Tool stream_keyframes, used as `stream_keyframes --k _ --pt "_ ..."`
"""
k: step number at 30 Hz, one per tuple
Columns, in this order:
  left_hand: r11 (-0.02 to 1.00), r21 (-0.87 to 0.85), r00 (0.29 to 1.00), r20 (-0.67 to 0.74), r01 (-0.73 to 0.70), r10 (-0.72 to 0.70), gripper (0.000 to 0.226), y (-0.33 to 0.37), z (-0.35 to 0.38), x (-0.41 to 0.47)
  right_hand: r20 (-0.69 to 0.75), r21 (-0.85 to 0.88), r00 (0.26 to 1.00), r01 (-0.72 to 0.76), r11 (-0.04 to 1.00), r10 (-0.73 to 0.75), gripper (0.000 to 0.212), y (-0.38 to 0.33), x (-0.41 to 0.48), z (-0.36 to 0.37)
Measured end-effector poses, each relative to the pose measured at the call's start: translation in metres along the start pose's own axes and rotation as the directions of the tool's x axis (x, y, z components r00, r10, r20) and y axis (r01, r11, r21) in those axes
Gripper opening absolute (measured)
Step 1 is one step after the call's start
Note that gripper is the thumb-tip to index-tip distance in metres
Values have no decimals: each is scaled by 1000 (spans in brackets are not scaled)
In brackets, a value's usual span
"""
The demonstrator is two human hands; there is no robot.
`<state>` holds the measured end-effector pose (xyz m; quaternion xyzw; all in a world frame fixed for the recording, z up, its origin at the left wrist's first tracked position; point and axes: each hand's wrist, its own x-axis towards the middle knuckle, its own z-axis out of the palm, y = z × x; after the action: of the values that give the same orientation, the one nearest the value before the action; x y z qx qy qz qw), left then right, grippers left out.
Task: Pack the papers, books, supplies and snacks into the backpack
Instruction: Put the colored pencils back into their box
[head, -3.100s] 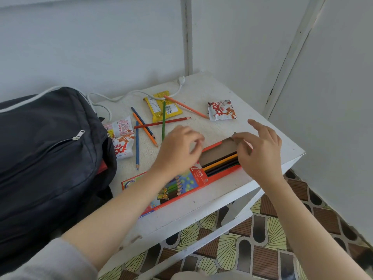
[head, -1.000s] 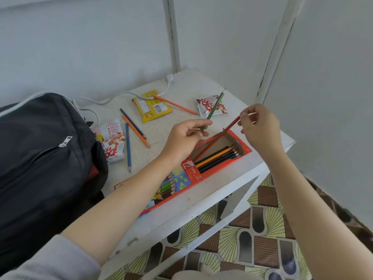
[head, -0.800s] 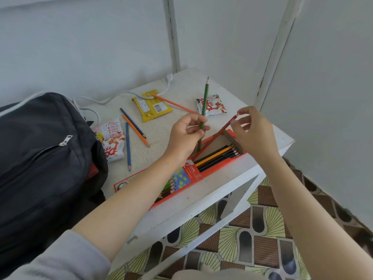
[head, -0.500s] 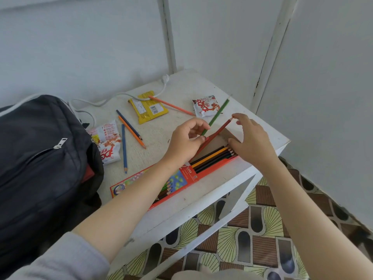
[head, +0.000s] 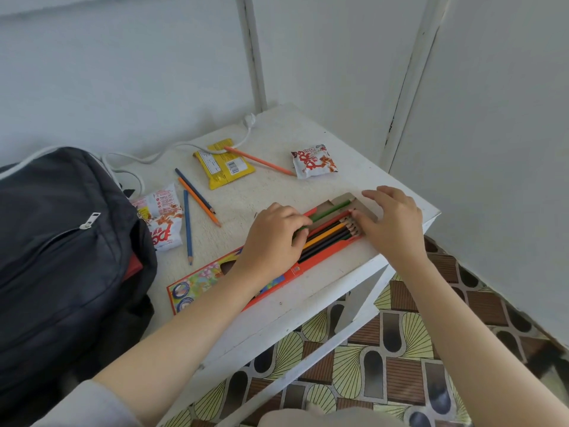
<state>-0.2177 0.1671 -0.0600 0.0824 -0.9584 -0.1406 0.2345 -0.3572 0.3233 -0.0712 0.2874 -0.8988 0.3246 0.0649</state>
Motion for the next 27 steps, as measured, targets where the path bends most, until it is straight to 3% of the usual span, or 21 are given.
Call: stream_keyframes --k 10,15,21,25,27 --pt "997 25 998 -6 -68 68 5 -4 -7 -13 5 -43 989 149 988 -149 26 -2 -8 9" --pt "998 56 998 -60 -6 10 25 -7 -7 -17 116 -50 970 219 974 -212 41 -8 -20 9" --pt "997 -6 996 -44 75 -75 27 -10 -12 -16 119 -50 967 233 971 -226 47 -17 -16 3" --pt "984 -12 984 21 178 -178 13 -29 -33 -3 65 4 968 244 970 -244 29 -36 1 8" --pt "981 61 979 82 183 -187 19 -45 -46 5 78 -15 955 288 958 -286 24 -46 19 13"
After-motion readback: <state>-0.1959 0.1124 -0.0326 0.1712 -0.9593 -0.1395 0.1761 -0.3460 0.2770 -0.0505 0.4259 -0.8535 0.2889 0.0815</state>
